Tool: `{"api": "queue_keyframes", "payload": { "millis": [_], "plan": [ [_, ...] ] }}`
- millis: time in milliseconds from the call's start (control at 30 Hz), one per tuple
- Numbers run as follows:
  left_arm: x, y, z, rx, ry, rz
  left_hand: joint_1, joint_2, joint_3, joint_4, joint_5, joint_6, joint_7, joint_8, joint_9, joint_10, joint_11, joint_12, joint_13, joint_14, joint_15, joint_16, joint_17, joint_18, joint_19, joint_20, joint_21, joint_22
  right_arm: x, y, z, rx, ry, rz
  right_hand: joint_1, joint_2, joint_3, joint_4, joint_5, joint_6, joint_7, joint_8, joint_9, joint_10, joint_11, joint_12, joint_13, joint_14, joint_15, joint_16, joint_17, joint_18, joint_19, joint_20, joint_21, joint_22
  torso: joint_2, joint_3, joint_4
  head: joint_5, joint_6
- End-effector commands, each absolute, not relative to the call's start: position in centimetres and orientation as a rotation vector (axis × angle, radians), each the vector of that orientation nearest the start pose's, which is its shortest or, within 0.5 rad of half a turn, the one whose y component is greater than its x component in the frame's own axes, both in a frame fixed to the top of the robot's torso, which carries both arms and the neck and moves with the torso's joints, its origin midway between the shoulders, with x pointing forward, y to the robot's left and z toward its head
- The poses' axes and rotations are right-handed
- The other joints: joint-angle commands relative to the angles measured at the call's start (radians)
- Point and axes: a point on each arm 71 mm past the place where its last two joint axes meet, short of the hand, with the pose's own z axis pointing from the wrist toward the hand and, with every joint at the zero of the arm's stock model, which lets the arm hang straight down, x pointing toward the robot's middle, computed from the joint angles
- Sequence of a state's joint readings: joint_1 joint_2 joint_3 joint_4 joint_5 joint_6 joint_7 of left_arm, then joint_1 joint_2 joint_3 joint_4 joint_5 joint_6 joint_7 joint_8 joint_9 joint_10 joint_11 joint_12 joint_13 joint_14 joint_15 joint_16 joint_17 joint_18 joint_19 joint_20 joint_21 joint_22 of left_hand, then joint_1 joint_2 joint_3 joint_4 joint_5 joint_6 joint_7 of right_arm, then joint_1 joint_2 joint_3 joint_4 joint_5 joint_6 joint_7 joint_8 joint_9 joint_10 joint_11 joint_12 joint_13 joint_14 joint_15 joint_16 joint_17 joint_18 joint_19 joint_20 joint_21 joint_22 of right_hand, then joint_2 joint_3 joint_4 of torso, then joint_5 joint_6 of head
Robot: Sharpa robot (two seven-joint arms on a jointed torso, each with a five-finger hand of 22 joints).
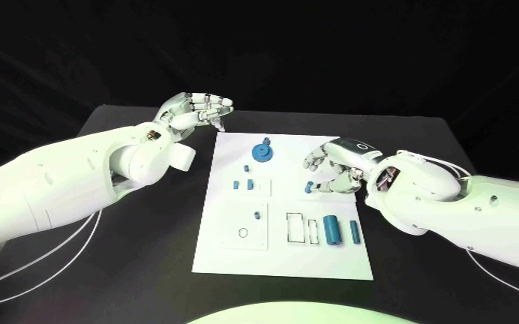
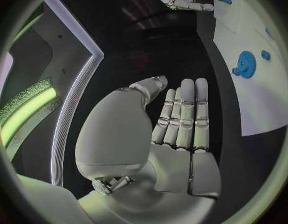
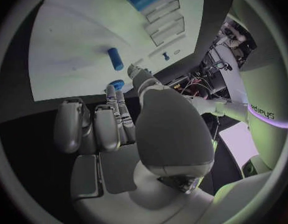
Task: Assemble the parts on the task board
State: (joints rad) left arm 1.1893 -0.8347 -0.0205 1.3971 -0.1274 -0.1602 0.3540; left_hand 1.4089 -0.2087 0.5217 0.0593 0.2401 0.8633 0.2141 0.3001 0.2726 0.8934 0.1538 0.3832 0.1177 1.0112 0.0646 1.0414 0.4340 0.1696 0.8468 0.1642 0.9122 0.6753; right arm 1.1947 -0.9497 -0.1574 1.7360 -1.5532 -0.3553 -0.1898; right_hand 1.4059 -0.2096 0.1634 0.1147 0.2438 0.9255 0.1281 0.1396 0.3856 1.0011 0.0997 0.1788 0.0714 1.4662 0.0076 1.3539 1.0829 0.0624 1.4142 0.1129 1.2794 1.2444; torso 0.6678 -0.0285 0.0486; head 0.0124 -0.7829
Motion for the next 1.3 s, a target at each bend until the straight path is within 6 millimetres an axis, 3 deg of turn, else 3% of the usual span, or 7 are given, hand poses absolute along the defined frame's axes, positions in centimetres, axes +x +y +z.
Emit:
{"api": "queue_keyframes", "payload": {
  "millis": [33, 400, 500, 667, 967, 1100, 1300],
  "plan": [
    [50.8, 23.3, -18.4, -0.984, 1.501, -1.552, 0.006, 0.003, -0.006, 0.000, 0.001, -0.004, -0.001, 0.004, -0.001, -0.006, -0.002, -0.003, -0.001, -0.002, 0.008, -0.007, -0.002, 0.014, 0.006, 0.002, -0.005, -0.001, 42.4, -19.4, -21.7, -0.309, 1.791, 0.589, 0.049, 0.015, -0.074, 0.047, 0.006, 0.000, -0.005, -0.008, -0.001, -0.018, 0.001, 0.021, -0.002, 0.011, 0.007, 0.007, -0.005, 0.018, 0.001, 0.002, -0.003, 0.001, 0.000, 0.0004, 0.0012, -0.002, 0.000],
    [50.8, 23.4, -18.4, -0.985, 1.499, -1.550, 0.006, 0.003, -0.006, 0.000, 0.001, -0.004, -0.001, 0.004, -0.001, -0.006, -0.002, -0.003, -0.001, -0.002, 0.008, -0.007, -0.002, 0.014, 0.006, 0.002, -0.005, -0.001, 42.5, -18.8, -23.0, -0.342, 1.819, 0.569, 0.102, 0.035, -0.054, 0.099, -0.004, 0.044, 0.005, -0.003, 0.000, 0.034, -0.014, 0.060, -0.002, 0.015, -0.004, 0.016, 0.002, 0.011, 0.020, -0.007, 0.022, 0.034, 0.000, -0.0007, 0.0010, -0.001, -0.005],
    [50.8, 23.4, -18.4, -0.985, 1.499, -1.550, 0.006, 0.003, -0.006, 0.000, 0.001, -0.004, -0.001, 0.004, -0.001, -0.006, -0.002, -0.003, -0.001, -0.002, 0.008, -0.007, -0.002, 0.014, 0.006, 0.002, -0.005, -0.001, 42.5, -18.6, -23.2, -0.344, 1.821, 0.572, 0.125, 0.033, 0.008, 0.138, -0.069, 0.072, 0.006, -0.008, -0.007, 0.077, -0.020, 0.052, -0.005, 0.018, -0.012, 0.022, 0.006, 0.007, 0.029, -0.014, 0.036, 0.052, 0.000, -0.0006, 0.0010, -0.001, -0.004],
    [50.8, 23.4, -18.4, -0.985, 1.499, -1.550, 0.006, 0.003, -0.008, 0.001, 0.001, -0.004, -0.001, 0.005, -0.001, -0.007, -0.002, -0.002, -0.001, -0.002, 0.008, -0.007, -0.002, 0.014, 0.006, 0.002, -0.006, -0.001, 42.6, -18.3, -23.6, -0.345, 1.825, 0.576, 0.137, 0.031, 0.078, 0.169, -0.086, 0.100, 0.005, -0.006, -0.008, 0.130, -0.025, 0.035, -0.005, 0.020, -0.015, 0.029, 0.013, 0.002, 0.039, -0.018, 0.054, 0.074, 0.000, -0.0001, 0.0018, 0.000, -0.006],
    [50.8, 23.4, -18.4, -0.987, 1.500, -1.547, 0.006, 0.003, -0.008, 0.001, 0.001, -0.004, -0.001, 0.005, -0.001, -0.007, -0.002, -0.002, -0.001, -0.002, 0.008, -0.007, -0.002, 0.014, 0.006, 0.002, -0.006, -0.001, 42.6, -17.9, -24.0, -0.340, 1.817, 0.582, 0.141, 0.044, 0.240, 0.163, -0.180, 0.157, -0.001, 0.009, 0.003, 0.211, -0.036, -0.012, -0.004, 0.022, -0.024, 0.037, 0.017, -0.003, 0.047, -0.025, 0.072, 0.099, 0.000, -0.0002, 0.0000, 0.000, -0.008],
    [50.9, 23.4, -18.4, -0.988, 1.501, -1.546, 0.006, 0.004, -0.009, 0.001, 0.001, -0.004, -0.001, 0.006, 0.000, -0.007, -0.002, -0.001, -0.002, -0.002, 0.008, -0.007, -0.002, 0.014, 0.007, 0.002, -0.007, -0.002, 42.6, -17.8, -23.9, -0.326, 1.797, 0.584, 0.127, 0.042, 0.282, 0.154, -0.181, 0.170, -0.006, 0.019, 0.013, 0.233, -0.040, -0.024, -0.002, 0.022, -0.028, 0.039, 0.018, -0.005, 0.051, -0.029, 0.080, 0.109, 0.000, 0.0000, -0.0002, -0.002, -0.009],
    [50.9, 23.5, -18.4, -0.989, 1.502, -1.543, 0.006, 0.004, -0.009, 0.001, 0.001, -0.004, -0.001, 0.006, 0.000, -0.007, -0.002, -0.001, -0.002, -0.002, 0.008, -0.007, -0.002, 0.014, 0.007, 0.002, -0.007, -0.002, 42.7, -17.7, -23.8, -0.284, 1.762, 0.586, 0.095, 0.038, 0.333, 0.139, -0.140, 0.179, -0.010, 0.036, 0.033, 0.255, -0.044, -0.044, -0.001, 0.023, -0.031, 0.042, 0.018, -0.008, 0.058, -0.032, 0.092, 0.123, 0.000, 0.0002, 0.0010, -0.003, -0.010]
  ]
}}
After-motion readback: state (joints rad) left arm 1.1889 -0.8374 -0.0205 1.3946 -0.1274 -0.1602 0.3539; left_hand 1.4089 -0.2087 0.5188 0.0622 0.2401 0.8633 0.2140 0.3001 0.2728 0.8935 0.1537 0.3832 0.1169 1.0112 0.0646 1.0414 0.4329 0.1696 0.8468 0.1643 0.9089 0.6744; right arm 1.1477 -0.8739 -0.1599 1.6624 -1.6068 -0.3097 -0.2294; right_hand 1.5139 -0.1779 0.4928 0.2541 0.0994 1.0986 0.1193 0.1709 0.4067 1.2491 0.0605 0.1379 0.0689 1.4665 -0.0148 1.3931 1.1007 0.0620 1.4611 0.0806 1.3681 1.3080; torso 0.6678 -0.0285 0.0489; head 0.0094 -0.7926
